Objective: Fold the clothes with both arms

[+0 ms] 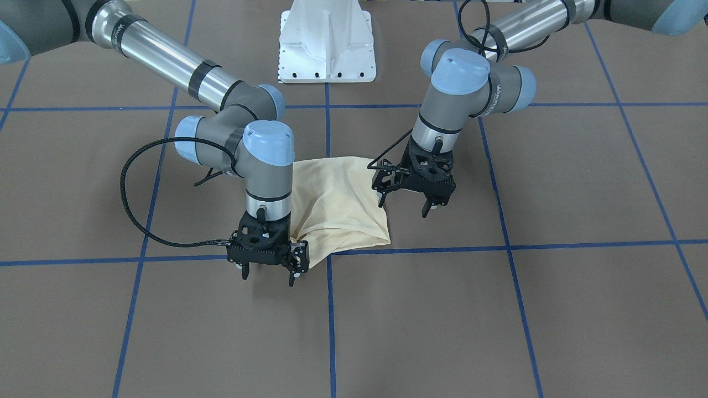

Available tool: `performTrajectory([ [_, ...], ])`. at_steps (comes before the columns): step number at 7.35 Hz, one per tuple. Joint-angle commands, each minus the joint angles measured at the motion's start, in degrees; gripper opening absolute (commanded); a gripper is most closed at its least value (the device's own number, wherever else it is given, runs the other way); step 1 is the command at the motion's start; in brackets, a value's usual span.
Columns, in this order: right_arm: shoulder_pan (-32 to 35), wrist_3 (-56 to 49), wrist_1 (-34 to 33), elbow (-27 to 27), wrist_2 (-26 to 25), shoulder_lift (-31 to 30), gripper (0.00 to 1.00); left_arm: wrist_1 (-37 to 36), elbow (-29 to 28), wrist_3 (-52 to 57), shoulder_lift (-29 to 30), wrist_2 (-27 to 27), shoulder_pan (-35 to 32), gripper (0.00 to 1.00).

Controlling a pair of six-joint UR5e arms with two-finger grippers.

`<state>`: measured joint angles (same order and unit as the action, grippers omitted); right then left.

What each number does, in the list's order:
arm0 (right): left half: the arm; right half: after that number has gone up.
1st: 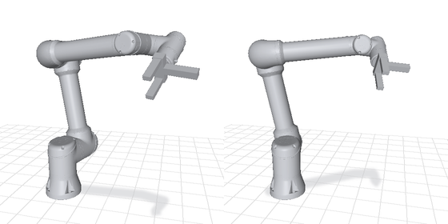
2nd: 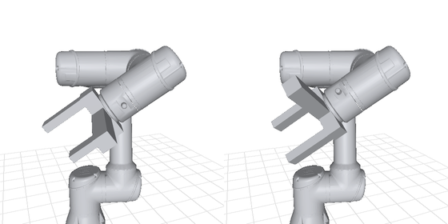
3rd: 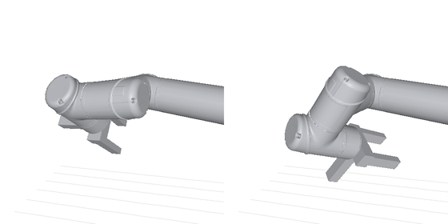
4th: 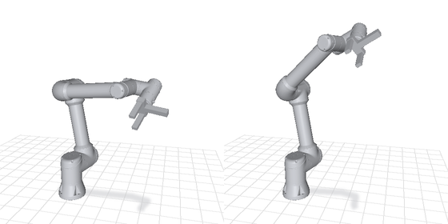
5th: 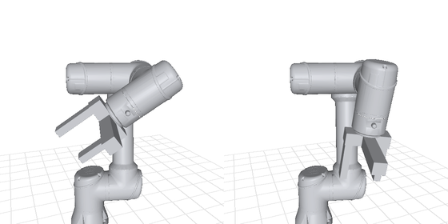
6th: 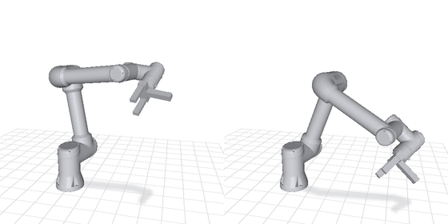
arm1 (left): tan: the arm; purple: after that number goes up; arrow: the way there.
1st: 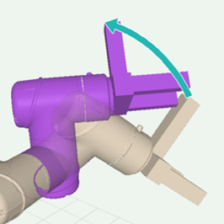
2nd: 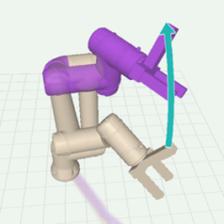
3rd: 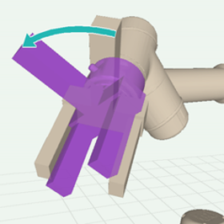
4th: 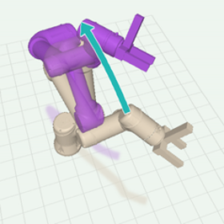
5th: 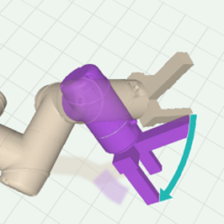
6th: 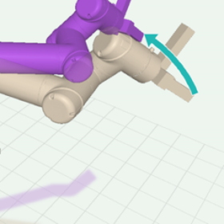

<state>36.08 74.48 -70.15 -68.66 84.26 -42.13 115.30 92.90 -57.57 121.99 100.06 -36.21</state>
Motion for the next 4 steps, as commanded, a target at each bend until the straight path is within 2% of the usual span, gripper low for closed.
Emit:
performTrajectory([
  [1,2.58,-0.91,-0.33,-3.56,8.50,-0.48,1.00,-0.77,4.54,0.09,-2.80,0.13,0.00,1.00],
  [2,4.59,-1.44,-0.95,-8.64,12.72,-4.67,1.00,-1.21,8.13,0.18,-5.60,0.65,-0.17,1.00],
  [3,7.22,-6.75,-2.96,-16.43,15.99,-11.06,1.00,-1.65,12.78,1.31,-9.98,3.18,-0.96,1.00],
  [4,10.12,-12.89,-7.76,-25.82,19.24,-17.83,1.00,-3.22,18.13,5.76,-15.33,3.64,-2.79,1.00],
])
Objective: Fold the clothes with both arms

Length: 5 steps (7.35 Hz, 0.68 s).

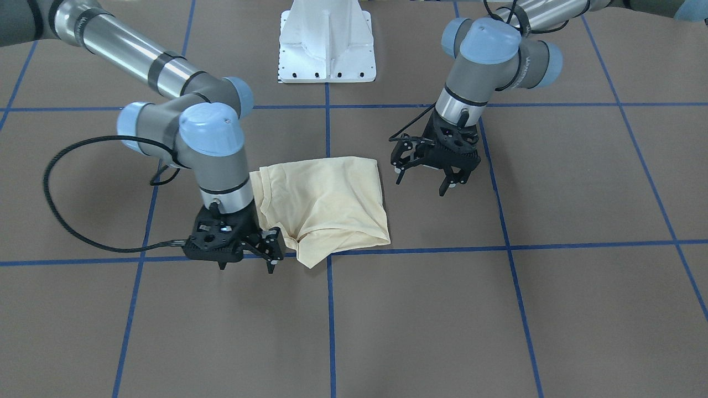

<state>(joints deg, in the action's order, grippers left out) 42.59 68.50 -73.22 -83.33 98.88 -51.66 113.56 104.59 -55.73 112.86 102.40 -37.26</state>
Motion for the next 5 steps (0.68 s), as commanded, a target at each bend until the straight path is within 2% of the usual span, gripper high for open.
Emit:
performTrajectory([
  [1,6.34,-12.19,-9.09,-19.33,7.70,-14.72,1.00,-3.68,11.11,8.40,-10.77,1.48,-4.11,1.00],
  [2,10.54,-19.29,-10.18,-25.76,11.47,-23.23,1.00,-4.74,14.55,14.54,-15.77,3.48,-7.79,1.00],
  [3,17.63,-30.07,-9.40,-29.13,17.08,-32.10,1.00,-4.67,15.98,23.91,-20.70,6.64,-13.83,1.00],
  [4,26.05,-42.79,-9.40,-29.60,22.27,-38.63,1.00,-4.67,15.99,34.97,-24.31,9.80,-21.11,1.00],
  [5,33.27,-54.84,-9.57,-29.26,24.93,-44.00,1.00,-4.67,15.82,44.39,-27.66,11.66,-27.71,1.00],
])
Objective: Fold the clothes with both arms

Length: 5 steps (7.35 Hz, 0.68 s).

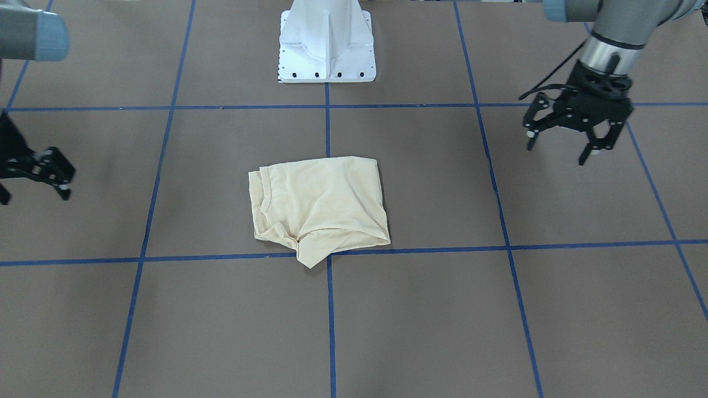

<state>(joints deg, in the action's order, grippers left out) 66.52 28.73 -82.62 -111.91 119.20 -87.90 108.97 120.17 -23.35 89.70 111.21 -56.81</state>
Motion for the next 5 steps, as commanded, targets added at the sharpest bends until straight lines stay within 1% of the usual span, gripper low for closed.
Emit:
performTrajectory([
  [1,15.86,-25.03,-0.26,0.37,7.07,-12.34,1.00,-0.16,-0.37,19.84,-6.97,5.48,-14.67,1.00],
  [2,21.58,-33.65,-0.52,1.51,9.01,-16.38,1.00,-0.16,-1.42,25.31,-9.43,7.94,-19.86,1.00],
  [3,25.82,-38.00,-0.78,1.70,10.25,-19.82,1.00,-0.16,-2.83,25.63,-11.37,7.53,-23.83,1.00],
  [4,26.38,-37.87,-1.83,1.61,10.26,-20.98,1.00,-0.33,-7.19,25.72,-11.83,8.83,-25.00,1.00],
  [5,26.39,-37.00,-9.76,0.57,10.35,-18.47,1.00,-0.25,-11.32,26.15,-11.57,9.54,-25.28,1.00],
])
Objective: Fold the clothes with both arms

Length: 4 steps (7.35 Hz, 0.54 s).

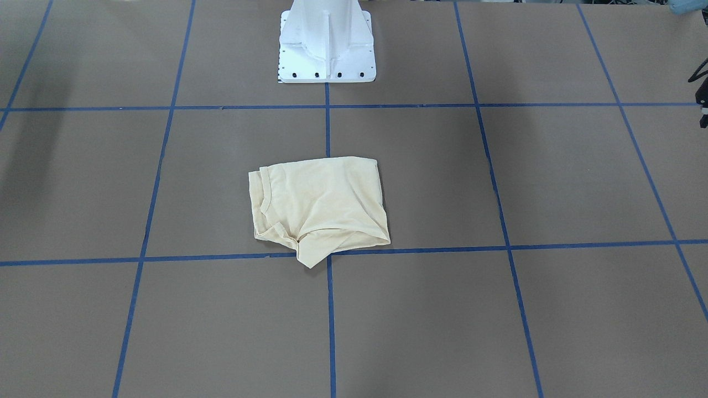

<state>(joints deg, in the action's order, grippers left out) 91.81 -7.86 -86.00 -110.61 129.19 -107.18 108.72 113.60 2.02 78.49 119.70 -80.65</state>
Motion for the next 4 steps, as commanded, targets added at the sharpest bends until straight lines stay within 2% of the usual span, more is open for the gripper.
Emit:
performTrajectory([
  [1,1.09,-0.40,-9.85,-1.61,2.36,1.10,1.00,-0.69,-5.05,3.31,-0.70,0.97,-1.79,1.00],
  [2,1.00,-0.49,-9.10,-1.62,3.34,-1.77,1.00,-3.74,-5.23,3.77,-1.66,3.41,-4.49,1.00],
  [3,1.00,-0.66,-7.35,-1.62,2.91,-2.67,1.00,-10.74,-6.80,4.12,-1.33,13.00,-6.87,1.00],
  [4,1.00,-0.66,-5.25,-1.36,2.74,-3.72,1.00,-11.85,-6.38,4.48,-2.02,15.80,-8.46,1.00],
])
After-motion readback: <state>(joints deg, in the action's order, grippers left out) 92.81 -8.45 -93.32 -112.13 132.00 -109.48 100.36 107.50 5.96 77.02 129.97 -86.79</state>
